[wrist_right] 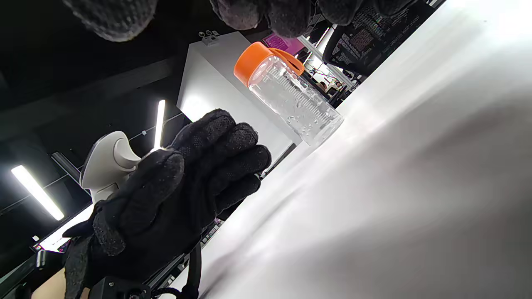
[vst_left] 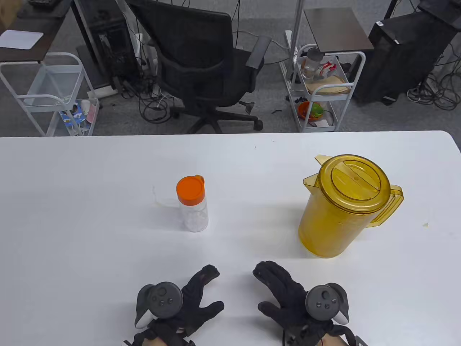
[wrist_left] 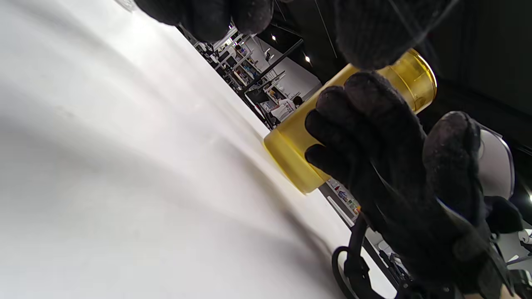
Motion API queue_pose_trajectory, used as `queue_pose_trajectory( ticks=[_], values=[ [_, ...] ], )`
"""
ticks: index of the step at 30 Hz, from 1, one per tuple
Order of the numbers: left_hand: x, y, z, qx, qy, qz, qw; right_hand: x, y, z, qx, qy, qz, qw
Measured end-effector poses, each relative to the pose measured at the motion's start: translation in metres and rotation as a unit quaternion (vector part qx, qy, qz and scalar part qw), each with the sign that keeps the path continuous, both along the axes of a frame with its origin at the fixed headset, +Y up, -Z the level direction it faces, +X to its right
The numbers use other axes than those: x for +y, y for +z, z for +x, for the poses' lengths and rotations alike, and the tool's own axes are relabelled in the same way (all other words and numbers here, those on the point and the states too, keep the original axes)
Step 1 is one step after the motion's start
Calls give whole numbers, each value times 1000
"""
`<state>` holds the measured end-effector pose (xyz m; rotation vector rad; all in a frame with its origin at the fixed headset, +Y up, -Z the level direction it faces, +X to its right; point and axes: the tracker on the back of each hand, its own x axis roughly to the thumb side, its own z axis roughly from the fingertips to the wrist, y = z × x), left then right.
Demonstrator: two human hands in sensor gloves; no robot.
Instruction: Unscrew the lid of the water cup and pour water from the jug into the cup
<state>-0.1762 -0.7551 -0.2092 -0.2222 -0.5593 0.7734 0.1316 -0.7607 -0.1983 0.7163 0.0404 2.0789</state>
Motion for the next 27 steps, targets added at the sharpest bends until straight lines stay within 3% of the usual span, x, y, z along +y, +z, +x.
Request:
queue_pose_trajectory(
  ticks=[18,24,27],
  values=[
    [-1,-1,1,4,-6,-21,1000,-1,-1,-2,13,15,-10,1000],
    [-2,-4,-4,37,1,-31,999,-1,0,-3,17,23,-13,1000],
    [-4,-9,-10,84,7,-49,995,-1,0,-4,20,26,-12,999]
  ],
)
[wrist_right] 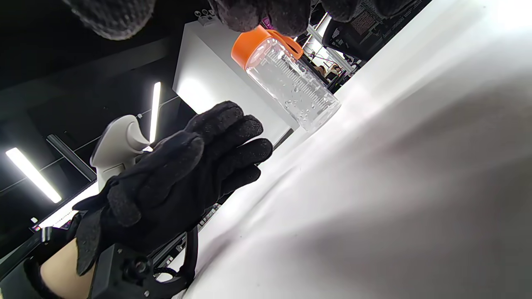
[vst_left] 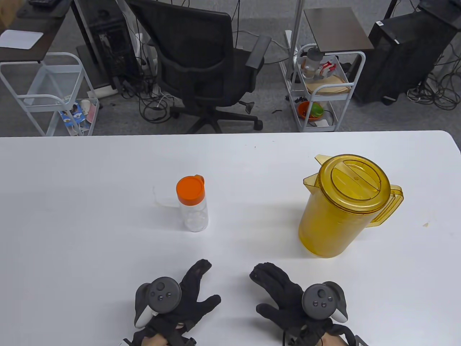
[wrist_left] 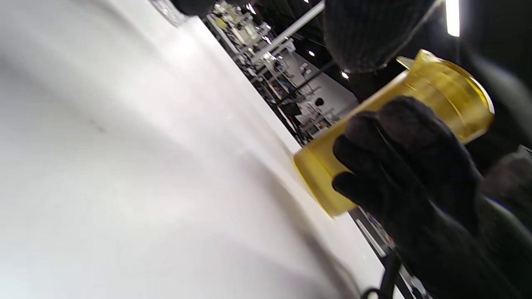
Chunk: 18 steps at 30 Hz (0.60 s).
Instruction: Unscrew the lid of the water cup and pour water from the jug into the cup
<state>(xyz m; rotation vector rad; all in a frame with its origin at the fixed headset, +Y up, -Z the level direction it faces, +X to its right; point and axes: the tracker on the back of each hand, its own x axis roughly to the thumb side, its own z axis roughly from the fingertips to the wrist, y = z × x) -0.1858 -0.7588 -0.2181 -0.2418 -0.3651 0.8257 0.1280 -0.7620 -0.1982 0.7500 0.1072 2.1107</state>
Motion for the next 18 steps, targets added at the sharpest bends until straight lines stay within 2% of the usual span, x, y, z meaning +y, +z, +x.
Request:
queue_pose_trajectory(
  ticks=[4,9,13,18],
  values=[
    [-4,-17,-12,72,-2,-46,996,0,1,0,1,0,-1,1000],
    [-10,-52,-31,146,-13,-103,984,-1,-1,-1,2,2,-12,1000],
    [-6,-75,-34,189,1,-81,979,-1,-2,-5,14,20,-16,1000],
    [1,-105,-25,227,-9,-23,973,-1,-2,-6,16,26,-20,999]
  ],
)
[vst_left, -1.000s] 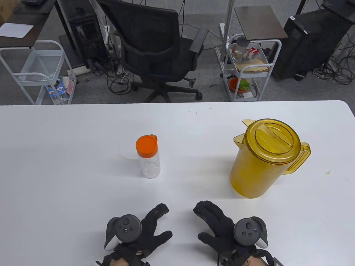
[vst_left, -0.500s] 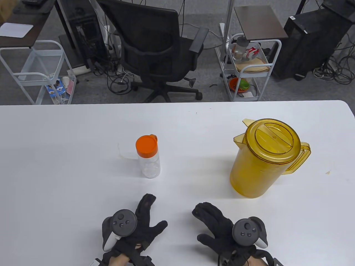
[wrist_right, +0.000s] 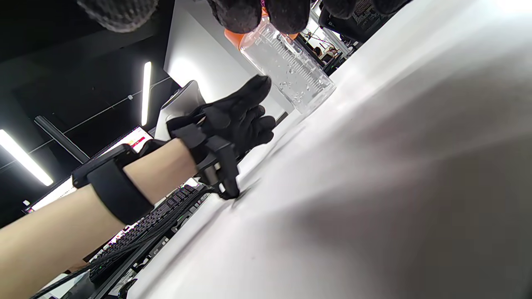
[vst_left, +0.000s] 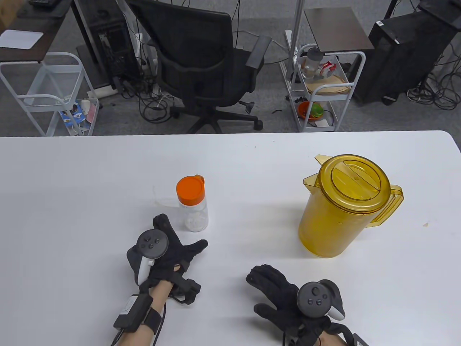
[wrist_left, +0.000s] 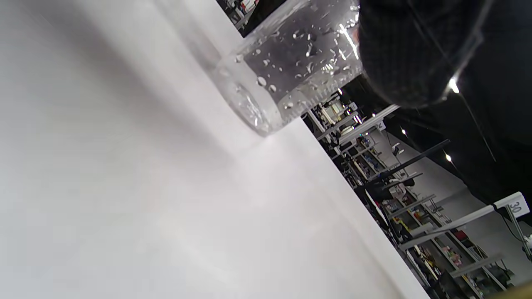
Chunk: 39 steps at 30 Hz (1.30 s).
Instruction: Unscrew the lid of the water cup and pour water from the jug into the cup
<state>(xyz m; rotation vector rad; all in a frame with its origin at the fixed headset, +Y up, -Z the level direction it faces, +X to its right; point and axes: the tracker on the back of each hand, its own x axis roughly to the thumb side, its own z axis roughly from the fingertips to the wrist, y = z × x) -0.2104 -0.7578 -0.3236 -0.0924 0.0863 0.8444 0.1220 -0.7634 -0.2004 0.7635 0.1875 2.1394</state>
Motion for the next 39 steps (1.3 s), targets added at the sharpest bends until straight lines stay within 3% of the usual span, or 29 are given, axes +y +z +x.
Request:
queue_pose_trajectory(
  ticks=[10,19,24,29,33,39],
  values=[
    [-5,-26,27,15,-36,-39,998,0,0,0,1,3,-3,1000],
    [-11,-41,22,78,34,-61,994,-2,-2,-6,18,36,-22,999],
    [-12,-44,21,48,62,-73,994,-2,-3,-6,22,39,-31,999],
    [-10,-37,21,16,78,-42,996,-2,-5,-7,27,44,-38,998],
    [-12,-27,15,-17,136,-33,990,-2,-5,-7,25,42,-42,998],
    [-15,9,5,-53,176,-45,982,0,-2,-7,23,32,-37,999]
  ],
)
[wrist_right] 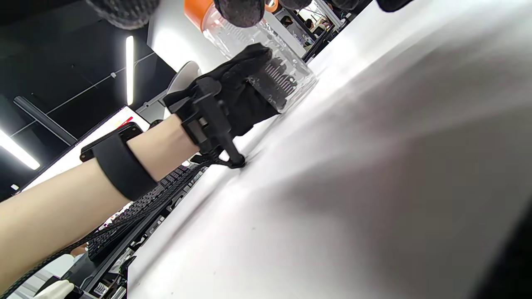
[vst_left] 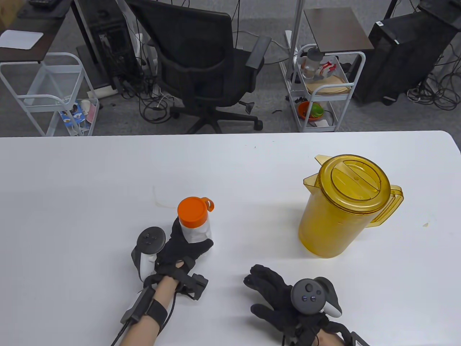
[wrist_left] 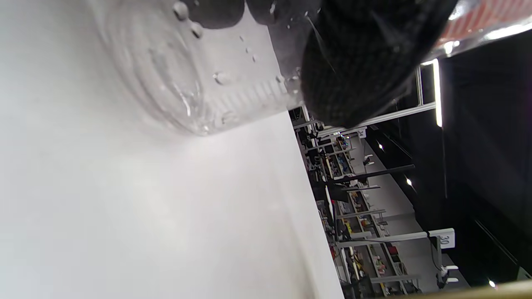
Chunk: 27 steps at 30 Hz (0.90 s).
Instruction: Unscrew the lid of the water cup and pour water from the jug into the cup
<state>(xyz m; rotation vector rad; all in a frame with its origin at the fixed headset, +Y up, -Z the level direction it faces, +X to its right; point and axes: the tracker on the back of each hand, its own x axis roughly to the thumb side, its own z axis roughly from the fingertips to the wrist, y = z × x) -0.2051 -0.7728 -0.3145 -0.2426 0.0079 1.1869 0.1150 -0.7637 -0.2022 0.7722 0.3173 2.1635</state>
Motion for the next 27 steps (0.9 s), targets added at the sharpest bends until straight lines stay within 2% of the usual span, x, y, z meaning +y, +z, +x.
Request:
queue_pose_trajectory(
  ticks=[8,14,16,19,25,27],
  values=[
    [-2,56,11,-51,10,-8,999,4,-2,3,-36,-41,6,999],
    [-4,93,42,-123,-6,-10,992,8,-1,6,-46,-66,27,996],
    [-6,102,55,-137,-2,-17,990,11,-1,8,-54,-119,61,990],
    [-6,109,70,-168,-26,-12,985,18,1,11,-85,-156,77,981],
    [-5,113,82,-193,-55,-12,980,27,11,21,-88,-141,96,982],
    [-4,114,85,-191,-65,-9,979,36,17,24,-95,-137,121,979]
  ],
)
